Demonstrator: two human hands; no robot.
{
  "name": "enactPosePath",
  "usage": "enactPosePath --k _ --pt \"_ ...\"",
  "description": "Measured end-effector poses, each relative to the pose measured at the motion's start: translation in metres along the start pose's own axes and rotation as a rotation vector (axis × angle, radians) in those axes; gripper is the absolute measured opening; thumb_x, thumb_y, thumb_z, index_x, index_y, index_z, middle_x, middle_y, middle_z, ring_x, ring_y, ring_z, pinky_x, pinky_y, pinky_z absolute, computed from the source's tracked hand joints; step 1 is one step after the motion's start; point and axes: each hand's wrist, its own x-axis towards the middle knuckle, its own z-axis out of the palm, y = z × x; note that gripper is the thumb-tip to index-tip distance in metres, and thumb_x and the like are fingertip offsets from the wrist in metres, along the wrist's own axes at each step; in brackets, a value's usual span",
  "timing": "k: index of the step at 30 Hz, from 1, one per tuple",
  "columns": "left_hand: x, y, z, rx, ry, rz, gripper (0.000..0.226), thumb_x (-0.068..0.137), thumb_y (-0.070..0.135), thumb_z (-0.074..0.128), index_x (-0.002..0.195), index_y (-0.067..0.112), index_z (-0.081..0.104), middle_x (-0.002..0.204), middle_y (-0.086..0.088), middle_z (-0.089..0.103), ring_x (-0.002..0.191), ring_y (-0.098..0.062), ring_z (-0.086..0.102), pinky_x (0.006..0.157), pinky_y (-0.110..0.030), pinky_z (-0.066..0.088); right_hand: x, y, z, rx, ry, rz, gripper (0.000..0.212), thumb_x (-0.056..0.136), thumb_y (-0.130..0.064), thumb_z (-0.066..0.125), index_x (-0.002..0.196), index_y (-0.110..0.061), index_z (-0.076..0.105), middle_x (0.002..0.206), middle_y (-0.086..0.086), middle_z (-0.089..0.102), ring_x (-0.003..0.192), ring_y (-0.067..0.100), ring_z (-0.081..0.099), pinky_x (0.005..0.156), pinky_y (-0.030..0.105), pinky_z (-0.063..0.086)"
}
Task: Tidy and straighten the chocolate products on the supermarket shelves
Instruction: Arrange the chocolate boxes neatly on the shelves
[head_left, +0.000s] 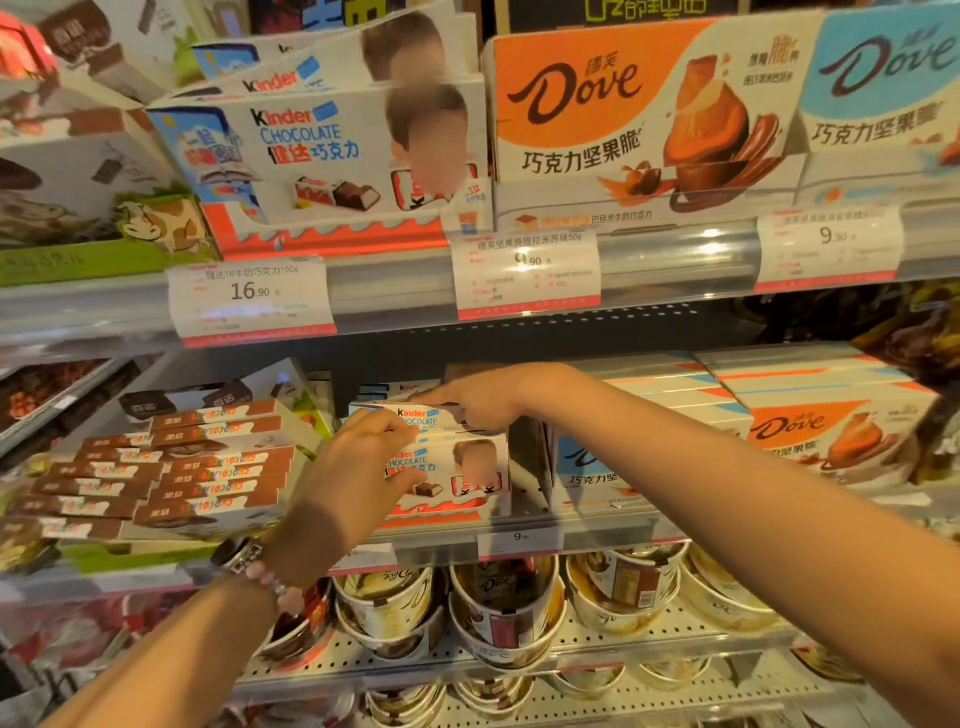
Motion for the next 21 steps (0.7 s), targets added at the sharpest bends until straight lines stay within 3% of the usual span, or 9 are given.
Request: enactPosePath --k 4,7,10,13,18,21 --pt "0.004 -0.003 -0.001 -0.010 -0.015 0.031 0.055 0.082 0.035 0.069 0.132 0.020 0.052 0.135 0.004 0.049 0.123 -0.011 0.042 0.099 -0.028 0.041 0.002 -0.004 0.007 0.033 0.155 0.027 0.047 0.097 -0.009 0.040 0.141 -0.027 0.040 0.133 0.003 0.053 0.098 0.013 0.048 0.079 0.022 0.038" --pt "0.005 -0.003 0.000 -0.012 -0.021 0.020 0.055 0.082 0.035 0.068 0.133 0.021 0.051 0.136 0.005 0.047 0.123 -0.011 0.041 0.100 -0.029 0.041 -0.009 -0.003 0.011 0.035 0.291 0.031 0.050 0.097 -0.009 0.041 0.144 -0.026 0.035 0.137 0.006 0.048 0.099 0.016 0.049 0.076 0.021 0.035" --pt "0.005 0.000 -0.001 0.076 -0.006 0.010 0.055 0.080 0.040 0.069 0.130 0.023 0.052 0.134 0.005 0.045 0.123 -0.013 0.035 0.106 -0.034 0.033 -0.034 0.000 0.008 0.133 0.399 -0.005 0.051 0.097 -0.014 0.041 0.146 -0.023 0.030 0.142 0.007 0.045 0.110 0.017 0.051 0.085 0.021 0.037" --pt "0.011 0.011 -0.006 0.130 -0.041 0.009 0.055 0.077 0.041 0.070 0.127 0.027 0.050 0.130 0.006 0.041 0.121 -0.013 0.030 0.111 -0.042 0.022 -0.068 0.014 0.002 0.205 0.491 -0.042 0.049 0.095 -0.017 0.048 0.142 -0.021 0.036 0.136 0.006 0.050 0.120 0.018 0.050 0.096 0.025 0.040" --pt "0.024 0.060 -0.011 -0.175 -0.051 0.081 0.042 0.076 0.028 0.071 0.110 0.038 0.049 0.117 0.011 0.045 0.116 -0.012 0.038 0.100 -0.033 0.032 -0.133 0.064 -0.008 0.264 0.554 -0.019 0.037 0.093 -0.012 0.052 0.130 -0.019 0.052 0.124 -0.002 0.057 0.109 0.007 0.054 0.085 0.008 0.039" --pt "0.032 0.099 -0.011 -0.307 -0.081 0.159 0.038 0.076 0.034 0.071 0.107 0.037 0.049 0.120 0.013 0.045 0.115 -0.008 0.040 0.094 -0.027 0.039 -0.174 0.102 -0.011 0.283 0.552 0.044 0.029 0.092 -0.006 0.051 0.118 -0.018 0.059 0.114 -0.002 0.061 0.105 0.010 0.058 0.086 0.013 0.042"
